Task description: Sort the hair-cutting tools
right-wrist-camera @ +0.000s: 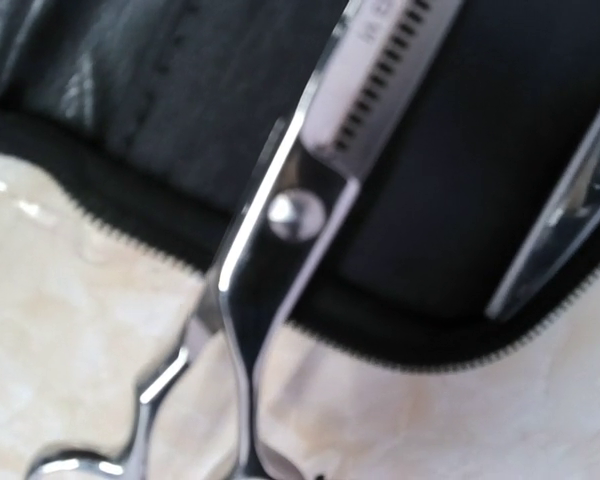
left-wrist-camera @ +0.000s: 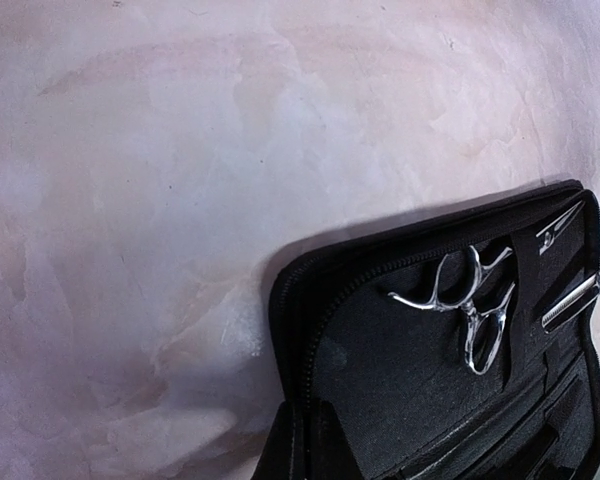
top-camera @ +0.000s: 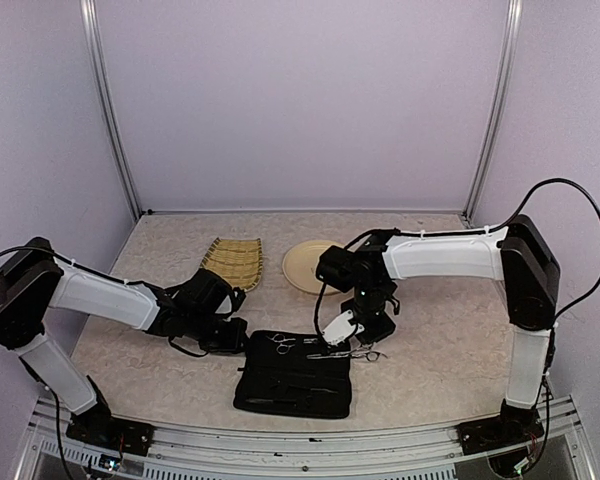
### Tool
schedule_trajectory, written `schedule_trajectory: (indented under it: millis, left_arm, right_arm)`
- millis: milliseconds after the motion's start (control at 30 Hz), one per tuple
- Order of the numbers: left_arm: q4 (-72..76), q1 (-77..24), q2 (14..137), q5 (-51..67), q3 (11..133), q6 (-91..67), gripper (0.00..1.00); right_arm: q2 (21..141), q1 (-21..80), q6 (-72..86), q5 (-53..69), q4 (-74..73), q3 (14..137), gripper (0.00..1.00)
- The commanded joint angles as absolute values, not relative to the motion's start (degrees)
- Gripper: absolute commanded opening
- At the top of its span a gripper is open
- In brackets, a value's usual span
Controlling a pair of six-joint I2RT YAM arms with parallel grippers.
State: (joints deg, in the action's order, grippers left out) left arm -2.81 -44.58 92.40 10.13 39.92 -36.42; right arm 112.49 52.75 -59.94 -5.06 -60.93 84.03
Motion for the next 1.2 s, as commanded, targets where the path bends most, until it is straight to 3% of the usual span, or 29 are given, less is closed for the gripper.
schedule_trajectory:
  millis: [0, 1167]
  left_arm:
    - [-1.5, -45.4, 92.6, 9.2, 40.7, -37.6, 0.0]
    - [-1.7, -46.0, 93.3, 8.7, 41.0, -37.6, 0.0]
  right_arm:
    - [110.6, 54.0, -60.0, -4.3, -63.3, 83.7, 0.0]
    - [116.4, 55.9, -59.2, -6.2, -62.7, 88.8, 0.0]
